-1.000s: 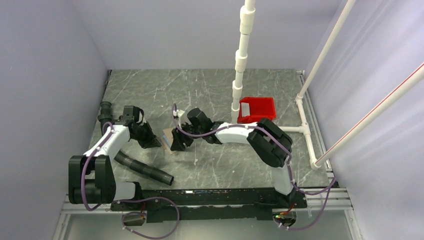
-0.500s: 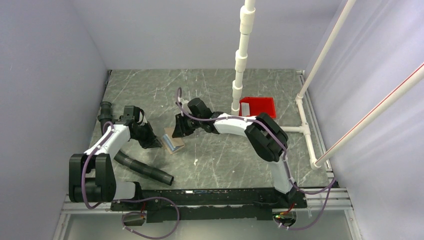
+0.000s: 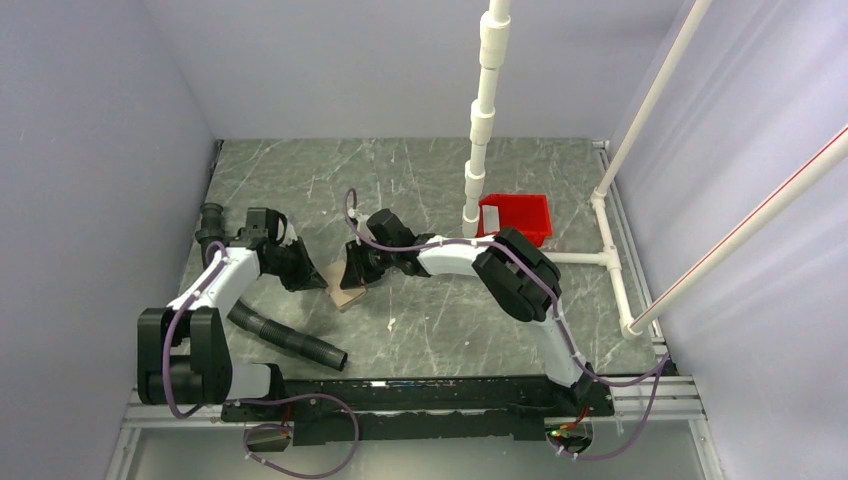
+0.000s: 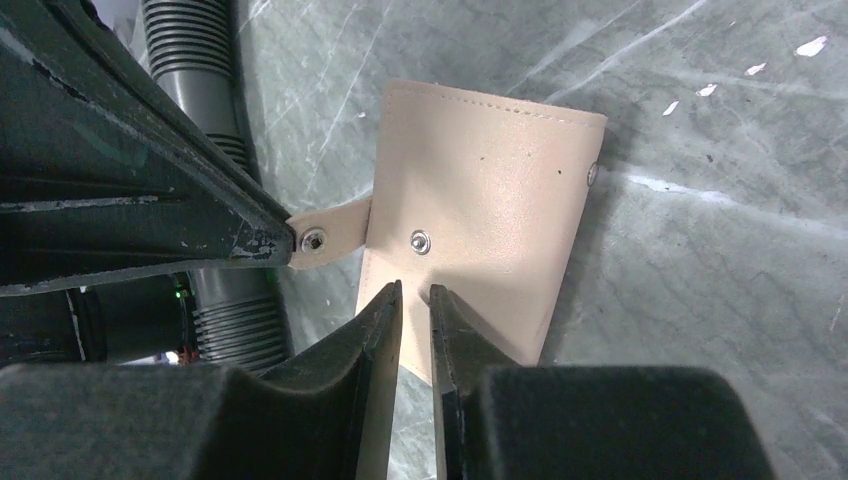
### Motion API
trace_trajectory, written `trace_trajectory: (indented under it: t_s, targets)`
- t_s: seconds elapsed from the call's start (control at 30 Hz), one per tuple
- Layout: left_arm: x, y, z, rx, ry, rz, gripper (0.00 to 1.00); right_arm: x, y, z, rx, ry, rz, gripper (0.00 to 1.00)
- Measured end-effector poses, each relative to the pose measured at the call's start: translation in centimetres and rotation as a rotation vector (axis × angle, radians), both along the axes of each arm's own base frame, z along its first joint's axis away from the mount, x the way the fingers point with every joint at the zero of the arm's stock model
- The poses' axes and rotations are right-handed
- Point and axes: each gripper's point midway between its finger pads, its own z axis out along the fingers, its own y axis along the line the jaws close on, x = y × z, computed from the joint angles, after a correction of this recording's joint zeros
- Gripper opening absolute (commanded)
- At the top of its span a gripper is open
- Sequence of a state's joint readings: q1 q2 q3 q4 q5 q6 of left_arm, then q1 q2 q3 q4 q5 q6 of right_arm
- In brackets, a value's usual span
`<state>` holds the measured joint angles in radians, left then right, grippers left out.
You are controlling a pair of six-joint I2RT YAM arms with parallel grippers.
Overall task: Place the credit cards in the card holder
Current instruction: Close the card holder at the center of the board.
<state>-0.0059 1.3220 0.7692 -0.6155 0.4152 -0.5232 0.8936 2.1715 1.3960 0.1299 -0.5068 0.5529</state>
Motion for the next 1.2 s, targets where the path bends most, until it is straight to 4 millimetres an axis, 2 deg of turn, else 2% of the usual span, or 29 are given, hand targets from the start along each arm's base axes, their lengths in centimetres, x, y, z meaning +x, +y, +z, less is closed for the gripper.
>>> trace_trajectory:
  t_s: [0.4,0.6,0.93,1.2]
  targets:
    - [2.2,-0.9,-0.5,-0.004,-0.005,-0.055,0.00,0.4,0.3,-0.1,-0.012,-0.010,-0.017,0.16]
    - [2.6,-1.5,-1.3,0.007,0.013,-0.095,0.00,0.5,0.3,-0.2,-0.019,-0.005,-0.017,0.15]
    - [3.0,-0.7,-1.1,0.080,0.020,-0.145,0.00,0.6,0.3,-0.2,-0.032,-0.008,-0.020,0.15]
    - [3.1,-1.0,-1.9,0.066,0.058,-0.191,0.00,0.6,0.3,-0.2,-0.036,-0.008,-0.017,0.14]
